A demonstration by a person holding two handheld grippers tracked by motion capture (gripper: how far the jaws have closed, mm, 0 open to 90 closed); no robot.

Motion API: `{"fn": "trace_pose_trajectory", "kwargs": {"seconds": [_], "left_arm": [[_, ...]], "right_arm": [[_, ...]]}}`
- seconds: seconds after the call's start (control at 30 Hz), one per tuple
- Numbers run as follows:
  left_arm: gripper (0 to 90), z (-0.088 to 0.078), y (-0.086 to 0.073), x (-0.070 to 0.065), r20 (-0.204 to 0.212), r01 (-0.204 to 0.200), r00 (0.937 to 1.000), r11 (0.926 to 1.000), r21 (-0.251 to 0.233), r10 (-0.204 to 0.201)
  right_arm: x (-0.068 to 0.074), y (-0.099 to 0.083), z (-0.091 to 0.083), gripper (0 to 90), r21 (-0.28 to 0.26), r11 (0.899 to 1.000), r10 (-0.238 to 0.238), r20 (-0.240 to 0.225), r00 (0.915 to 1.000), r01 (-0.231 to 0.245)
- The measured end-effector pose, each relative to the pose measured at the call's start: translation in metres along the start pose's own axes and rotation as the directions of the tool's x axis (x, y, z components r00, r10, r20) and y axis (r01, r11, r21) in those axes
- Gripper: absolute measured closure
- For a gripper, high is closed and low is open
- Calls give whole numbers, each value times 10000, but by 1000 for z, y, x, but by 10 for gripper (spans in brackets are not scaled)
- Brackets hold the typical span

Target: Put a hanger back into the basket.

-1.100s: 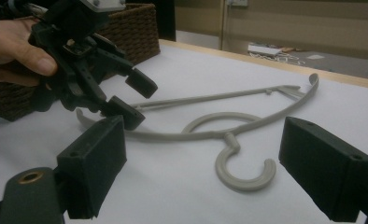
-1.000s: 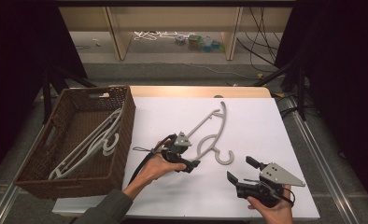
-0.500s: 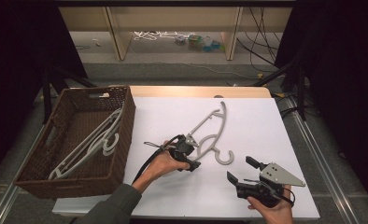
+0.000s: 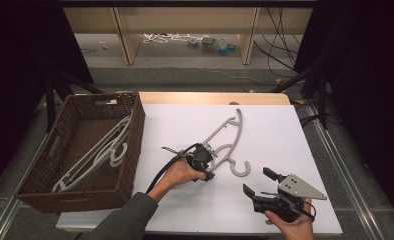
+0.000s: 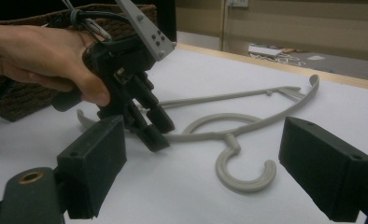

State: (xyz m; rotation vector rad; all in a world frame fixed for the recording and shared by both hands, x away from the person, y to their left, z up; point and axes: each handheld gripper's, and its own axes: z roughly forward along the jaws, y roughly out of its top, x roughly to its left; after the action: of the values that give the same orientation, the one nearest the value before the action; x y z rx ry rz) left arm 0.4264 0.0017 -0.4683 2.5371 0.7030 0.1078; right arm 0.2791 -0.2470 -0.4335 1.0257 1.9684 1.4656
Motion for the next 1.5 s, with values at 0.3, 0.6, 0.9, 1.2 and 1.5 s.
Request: {"fn": "trace_pose_trajectory", "kwargs": {"seconds": [0.3,0.6,0.9,1.2,1.5], "left_arm": [[658,0,5,1,-122,-183,9997,9988,462,189],[706,2,14,-1,-72,-527,9985,9918,1162,539],[747,3,15,0,-3,-524,9986,9920,1151,528],[796,3,19,1,13,-547,9985,9881,1435,551],[819,2,16,7,64,-411,9992,9948,930,407]], "right_arm": [[0,0,0,158,10,10000,-9,-8,10000,9],[0,0,1,159,-4,10000,-51,-36,10000,51],[1,0,1,159,-73,10000,65,-169,9998,-66],[0,1,0,159,200,9998,-76,-45,10000,77],[-1,0,1,159,-26,10000,-16,-22,10000,16]]}}
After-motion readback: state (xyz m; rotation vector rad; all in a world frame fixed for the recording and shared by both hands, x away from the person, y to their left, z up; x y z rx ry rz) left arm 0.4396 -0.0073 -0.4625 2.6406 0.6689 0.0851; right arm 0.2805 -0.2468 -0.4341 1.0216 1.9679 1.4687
